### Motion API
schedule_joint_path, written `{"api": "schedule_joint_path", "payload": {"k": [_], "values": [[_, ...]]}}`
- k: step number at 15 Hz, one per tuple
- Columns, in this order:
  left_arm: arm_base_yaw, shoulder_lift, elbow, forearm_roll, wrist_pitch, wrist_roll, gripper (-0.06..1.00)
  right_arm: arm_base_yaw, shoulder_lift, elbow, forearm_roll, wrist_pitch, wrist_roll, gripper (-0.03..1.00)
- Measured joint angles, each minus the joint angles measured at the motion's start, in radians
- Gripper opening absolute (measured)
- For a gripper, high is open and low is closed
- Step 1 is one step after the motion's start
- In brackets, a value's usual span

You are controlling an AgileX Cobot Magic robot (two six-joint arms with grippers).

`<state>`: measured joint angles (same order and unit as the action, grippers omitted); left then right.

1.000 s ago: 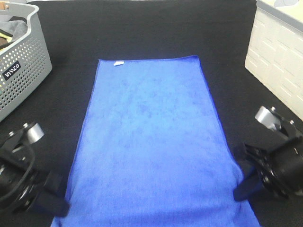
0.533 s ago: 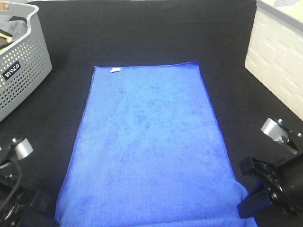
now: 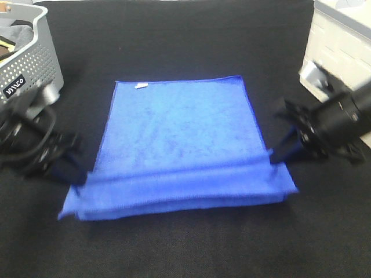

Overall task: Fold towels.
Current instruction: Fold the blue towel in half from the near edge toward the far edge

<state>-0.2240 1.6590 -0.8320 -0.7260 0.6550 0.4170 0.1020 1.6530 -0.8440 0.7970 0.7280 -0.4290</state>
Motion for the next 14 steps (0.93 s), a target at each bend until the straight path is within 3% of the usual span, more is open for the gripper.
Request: {"api": "schedule_joint_path", "payload": {"k": [3,10,11,14], "values": [[0.0,0.131,-0.239,0.146,0.036,-0.103,0.0,0.0,0.169,-0.259,-0.025,0.04,0.026,0.0],[0.0,0.513,-0.873,0.341,0.086,-0.251,0.0,0.0,0.576,-0.949,-0.213,0.143,0.179,0.0],[0.0,0.513,-0.873,0.341,0.086,-0.251,0.0,0.0,0.576,-0.949,-0.213,0.143,0.179,0.0],[0.0,0.664,-1.109,0.405,0.064,-0.282,0.0,0.0,0.74,-1.219,-0.265,0.16,0.189,0.0]]}}
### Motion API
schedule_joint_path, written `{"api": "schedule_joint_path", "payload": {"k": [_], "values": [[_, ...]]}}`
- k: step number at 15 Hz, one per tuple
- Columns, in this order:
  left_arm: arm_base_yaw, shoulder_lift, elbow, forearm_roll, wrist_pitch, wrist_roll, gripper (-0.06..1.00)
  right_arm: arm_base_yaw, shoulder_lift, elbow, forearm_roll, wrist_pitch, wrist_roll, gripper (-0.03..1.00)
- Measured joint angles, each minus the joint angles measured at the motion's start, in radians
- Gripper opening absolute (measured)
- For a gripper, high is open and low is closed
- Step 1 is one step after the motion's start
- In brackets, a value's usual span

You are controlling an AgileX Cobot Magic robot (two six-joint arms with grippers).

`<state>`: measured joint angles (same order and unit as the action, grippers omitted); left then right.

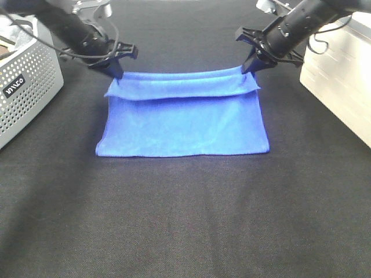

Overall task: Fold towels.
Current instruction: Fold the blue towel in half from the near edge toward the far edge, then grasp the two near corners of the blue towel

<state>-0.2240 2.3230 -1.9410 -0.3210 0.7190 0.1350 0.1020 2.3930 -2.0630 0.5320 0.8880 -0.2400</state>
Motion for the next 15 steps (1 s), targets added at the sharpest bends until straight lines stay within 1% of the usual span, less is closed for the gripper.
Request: {"api": "schedule_joint_path", "payload": {"k": [1,2,4,5,6,7,8,9,10,11,12,14,15], "values": [[0.0,0.055,-0.071,0.003,-0.038,-0.001,0.0,0.0,0.06,-0.083,-0.021,-0.005,0.001,0.0],[0.0,0.085,-0.102,0.01,-0.073,-0.001,0.0,0.0,0.094,-0.123,-0.032,-0.018,0.002,0.0],[0.0,0.134,-0.121,0.02,-0.187,-0.001,0.0,0.0,0.161,-0.17,-0.037,-0.084,0.01,0.0],[0.0,0.134,-0.121,0.02,-0.187,-0.001,0.0,0.0,0.161,-0.17,-0.037,-0.084,0.01,0.0],[0.0,0.147,-0.121,0.021,-0.207,-0.001,0.01,0.0,0.175,-0.171,-0.038,-0.103,0.011,0.02],[0.0,0.155,-0.121,0.022,-0.218,-0.001,0.05,0.0,0.181,-0.172,-0.038,-0.11,0.013,0.09],[0.0,0.16,-0.121,0.026,-0.221,-0.001,0.15,0.0,0.183,-0.172,-0.04,-0.121,0.016,0.25],[0.0,0.163,-0.121,0.026,-0.221,-0.001,0.29,0.0,0.183,-0.172,-0.044,-0.133,0.016,0.44],[0.0,0.164,-0.121,0.028,-0.216,-0.001,0.49,0.0,0.183,-0.179,-0.047,-0.132,0.016,0.61],[0.0,0.164,-0.121,0.034,-0.209,-0.001,0.65,0.0,0.183,-0.188,-0.048,-0.12,0.016,0.73],[0.0,0.16,-0.122,0.059,-0.165,-0.003,0.79,0.0,0.183,-0.22,-0.057,-0.039,0.016,0.81],[0.0,0.144,-0.123,0.129,-0.044,0.016,0.82,0.0,0.182,-0.249,-0.066,0.09,0.016,0.83],[0.001,0.138,-0.123,0.146,0.015,0.018,0.82,0.0,0.18,-0.254,-0.068,0.141,0.017,0.83]]}}
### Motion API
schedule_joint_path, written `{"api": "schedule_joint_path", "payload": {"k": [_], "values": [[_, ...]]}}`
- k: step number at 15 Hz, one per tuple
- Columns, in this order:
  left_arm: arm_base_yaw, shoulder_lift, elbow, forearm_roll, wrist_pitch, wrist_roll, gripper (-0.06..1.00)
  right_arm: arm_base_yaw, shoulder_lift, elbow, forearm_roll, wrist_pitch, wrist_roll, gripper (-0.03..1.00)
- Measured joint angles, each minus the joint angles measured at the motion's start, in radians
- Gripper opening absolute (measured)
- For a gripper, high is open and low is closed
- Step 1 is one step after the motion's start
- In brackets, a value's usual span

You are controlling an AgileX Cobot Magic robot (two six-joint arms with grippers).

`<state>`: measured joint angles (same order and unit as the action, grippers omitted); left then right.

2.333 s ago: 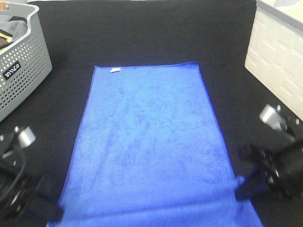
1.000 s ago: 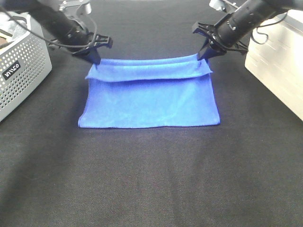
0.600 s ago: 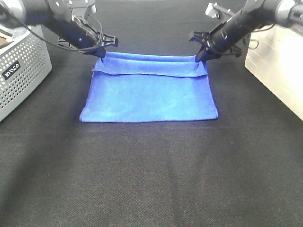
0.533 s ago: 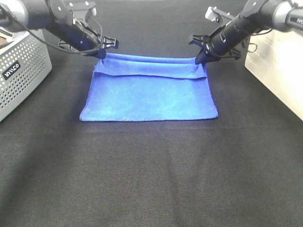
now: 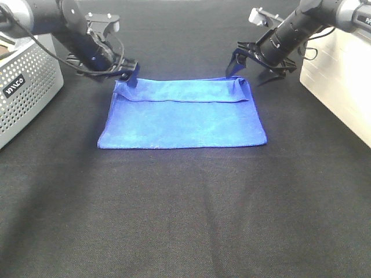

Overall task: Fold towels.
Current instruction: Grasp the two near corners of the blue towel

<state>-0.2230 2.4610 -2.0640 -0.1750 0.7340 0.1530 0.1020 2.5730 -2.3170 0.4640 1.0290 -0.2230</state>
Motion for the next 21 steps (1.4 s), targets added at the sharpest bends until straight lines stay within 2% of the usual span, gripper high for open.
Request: {"api": "schedule_joint_path", "payload": {"k": [2,4,6,8,9,10,12,15,17,21], "values": [[0.012,-0.006,0.0,0.003,0.104,-0.044,0.82,0.0,-0.007,0.0,-0.01,0.085,0.012,0.83],[0.05,-0.006,0.0,-0.029,0.209,-0.124,0.81,-0.003,-0.02,0.0,-0.014,0.16,0.04,0.82],[0.08,-0.012,0.0,-0.092,0.288,-0.135,0.77,-0.016,-0.039,0.0,-0.014,0.178,0.06,0.8],[0.083,-0.069,0.038,-0.152,0.302,-0.135,0.71,-0.038,-0.087,0.064,-0.015,0.177,0.076,0.74],[0.082,-0.112,0.101,-0.18,0.275,-0.135,0.69,-0.046,-0.121,0.13,-0.015,0.177,0.074,0.73],[0.082,-0.112,0.101,-0.18,0.275,-0.135,0.69,-0.046,-0.121,0.13,-0.015,0.177,0.074,0.73],[0.081,-0.247,0.347,-0.22,0.15,-0.135,0.67,-0.048,-0.223,0.369,-0.015,0.166,0.043,0.72],[0.081,-0.391,0.649,-0.288,-0.069,-0.127,0.65,-0.048,-0.359,0.662,0.008,-0.013,-0.009,0.72],[0.081,-0.419,0.719,-0.304,-0.123,-0.124,0.64,-0.048,-0.396,0.743,0.021,-0.095,-0.031,0.72],[0.081,-0.375,0.734,-0.356,-0.16,-0.124,0.64,-0.048,-0.377,0.756,0.022,-0.143,-0.056,0.72]]}}
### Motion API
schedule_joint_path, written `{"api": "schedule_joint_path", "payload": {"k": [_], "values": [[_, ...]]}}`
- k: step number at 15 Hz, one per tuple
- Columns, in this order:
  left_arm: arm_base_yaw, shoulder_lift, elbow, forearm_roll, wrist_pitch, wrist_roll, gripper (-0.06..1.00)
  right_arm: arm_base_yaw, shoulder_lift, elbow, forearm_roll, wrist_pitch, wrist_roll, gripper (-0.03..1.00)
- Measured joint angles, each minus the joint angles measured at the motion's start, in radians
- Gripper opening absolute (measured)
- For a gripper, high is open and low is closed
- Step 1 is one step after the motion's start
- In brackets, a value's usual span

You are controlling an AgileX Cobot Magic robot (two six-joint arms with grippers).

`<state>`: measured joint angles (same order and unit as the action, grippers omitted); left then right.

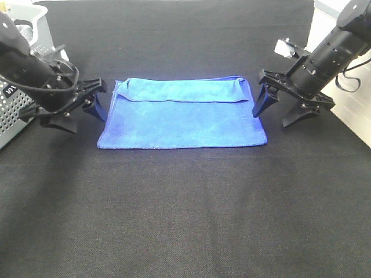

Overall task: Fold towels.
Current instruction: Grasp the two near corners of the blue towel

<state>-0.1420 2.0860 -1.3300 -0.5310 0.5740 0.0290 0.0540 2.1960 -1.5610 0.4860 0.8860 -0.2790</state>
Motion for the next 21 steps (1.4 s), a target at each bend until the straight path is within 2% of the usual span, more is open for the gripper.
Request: {"api": "schedule_joint_path", "payload": {"k": [2,4,6,8,10,12,13,14,15,16,19,21], "values": [[-0.001,0.017,0.0,-0.012,-0.015,0.001,0.64,0.0,0.012,0.0,0.002,-0.014,-0.007,0.72],[-0.004,0.068,0.0,-0.083,-0.036,0.061,0.64,0.0,0.039,0.0,0.011,-0.047,-0.027,0.72],[-0.014,0.092,0.0,-0.182,-0.043,0.166,0.64,0.0,0.062,0.0,0.048,-0.05,-0.053,0.7],[-0.028,0.108,-0.004,-0.242,-0.068,0.221,0.64,0.0,0.084,-0.002,0.129,-0.05,-0.093,0.66],[-0.036,0.126,-0.023,-0.264,-0.075,0.231,0.64,0.0,0.096,-0.004,0.185,-0.05,-0.116,0.59],[-0.053,0.144,-0.049,-0.268,-0.074,0.243,0.61,0.01,0.104,-0.004,0.191,-0.054,-0.128,0.49],[-0.066,0.151,-0.059,-0.268,-0.079,0.246,0.54,0.016,0.106,-0.004,0.191,-0.055,-0.126,0.42],[-0.078,0.16,-0.069,-0.265,-0.08,0.245,0.31,0.02,0.111,-0.004,0.187,-0.055,-0.1,0.29],[-0.079,0.166,-0.07,-0.26,-0.08,0.239,0.15,0.02,0.118,-0.004,0.181,-0.058,-0.087,0.07],[-0.079,0.169,-0.07,-0.251,-0.08,0.232,0.04,0.02,0.119,-0.004,0.179,-0.06,-0.071,0.0],[-0.079,0.167,-0.077,-0.203,-0.03,0.226,0.03,0.02,0.116,-0.004,0.166,-0.043,-0.056,0.0],[-0.06,0.151,-0.076,-0.171,0.054,0.22,0.03,0.02,0.098,0.008,0.127,-0.005,-0.035,0.0]]}}
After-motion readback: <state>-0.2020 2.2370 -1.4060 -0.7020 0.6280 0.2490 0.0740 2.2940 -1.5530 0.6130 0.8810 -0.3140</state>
